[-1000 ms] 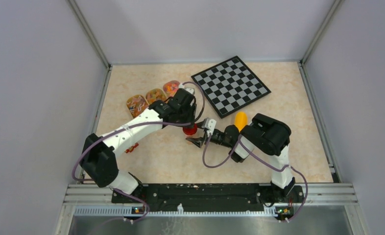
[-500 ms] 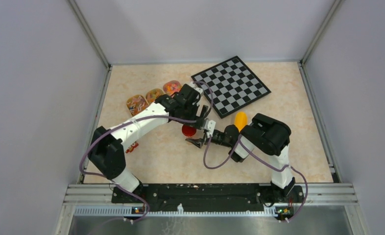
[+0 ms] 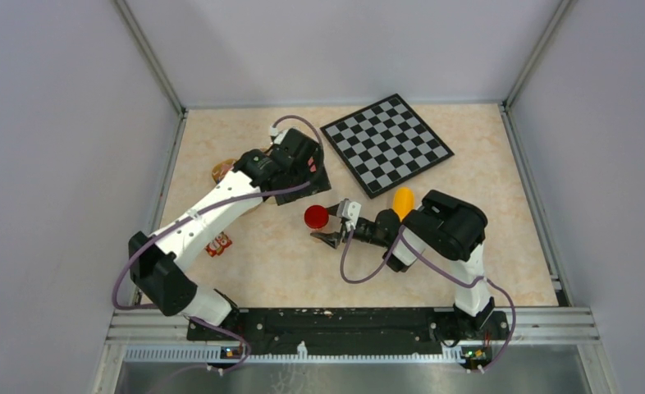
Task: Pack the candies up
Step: Screw the bottle lid onto the packing bottle.
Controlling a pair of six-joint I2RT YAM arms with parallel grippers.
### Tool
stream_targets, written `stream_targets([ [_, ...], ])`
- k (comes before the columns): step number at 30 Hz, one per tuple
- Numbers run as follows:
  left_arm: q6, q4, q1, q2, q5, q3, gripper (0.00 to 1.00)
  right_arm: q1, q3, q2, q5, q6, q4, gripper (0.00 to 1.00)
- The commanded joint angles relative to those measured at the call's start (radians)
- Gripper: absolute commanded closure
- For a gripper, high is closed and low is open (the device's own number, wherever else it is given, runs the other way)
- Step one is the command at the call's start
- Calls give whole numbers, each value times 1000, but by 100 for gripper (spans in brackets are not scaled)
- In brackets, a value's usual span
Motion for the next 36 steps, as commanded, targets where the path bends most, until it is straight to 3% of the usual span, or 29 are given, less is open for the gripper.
stream_targets([
  [1,-414,-149,7,-54,-69,-26,10,8,-18,50,-32,-16,158,55],
  [6,-582,-220,6,-7,74,-30,18,8,-17,49,-32,-14,157,55],
  [11,-643,-234,6,8,76,-26,23,8,-18,49,-35,-14,158,56],
  [36,-697,-337,6,206,86,86,14,9,-12,66,-50,-24,158,56],
])
